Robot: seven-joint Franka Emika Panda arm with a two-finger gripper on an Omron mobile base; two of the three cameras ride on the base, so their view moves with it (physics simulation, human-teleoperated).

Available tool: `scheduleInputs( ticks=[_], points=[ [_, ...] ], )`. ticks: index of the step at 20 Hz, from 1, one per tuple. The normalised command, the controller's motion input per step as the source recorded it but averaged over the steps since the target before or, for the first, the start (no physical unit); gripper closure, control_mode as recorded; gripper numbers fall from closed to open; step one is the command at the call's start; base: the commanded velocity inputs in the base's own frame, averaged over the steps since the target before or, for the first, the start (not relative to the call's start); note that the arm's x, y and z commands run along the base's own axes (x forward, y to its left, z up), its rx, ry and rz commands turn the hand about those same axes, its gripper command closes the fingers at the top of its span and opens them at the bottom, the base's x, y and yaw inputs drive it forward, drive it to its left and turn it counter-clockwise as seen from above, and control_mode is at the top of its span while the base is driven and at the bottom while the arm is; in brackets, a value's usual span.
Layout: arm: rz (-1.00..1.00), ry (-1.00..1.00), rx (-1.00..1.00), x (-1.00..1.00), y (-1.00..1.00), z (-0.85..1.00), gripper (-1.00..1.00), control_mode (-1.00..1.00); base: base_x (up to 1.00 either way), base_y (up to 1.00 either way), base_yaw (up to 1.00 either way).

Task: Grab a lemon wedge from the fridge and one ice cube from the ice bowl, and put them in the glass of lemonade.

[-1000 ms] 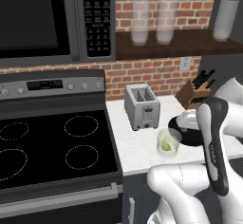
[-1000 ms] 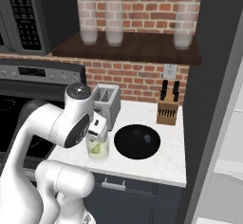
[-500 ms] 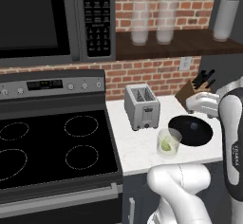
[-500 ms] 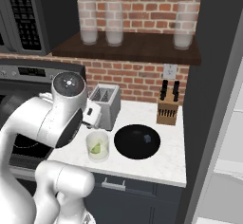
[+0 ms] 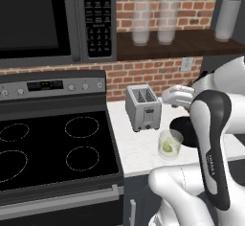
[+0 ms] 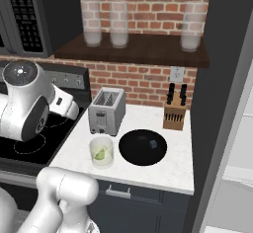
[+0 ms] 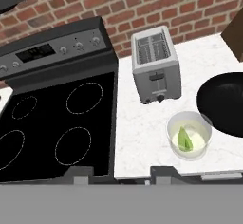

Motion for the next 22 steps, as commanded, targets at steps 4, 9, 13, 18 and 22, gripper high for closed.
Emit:
scheduleInputs(
  ticks=[4, 9, 13, 18, 22],
  points=[
    [-0.05, -0.09, 0.00, -0.04, 0.08, -0.01, 1.00, -1.00, 0.00, 0.00, 0.00],
    [-0.03, -0.06, 0.00, -0.11, 0.01, 0.00, 1.00, -1.00, 0.00, 0.00, 0.00],
    [0.00, -0.02, 0.00, -0.22, 0.00, 0.00, 1.00, -1.00, 0.00, 0.00, 0.00],
    [-0.03, -0.05, 0.00, -0.69, 0.00, 0.00, 1.00, -1.00, 0.00, 0.00, 0.00],
    [-0.07, -0.09, 0.03, -0.92, 0.00, 0.13, 1.00, -1.00, 0.00, 0.00, 0.00]
  ],
)
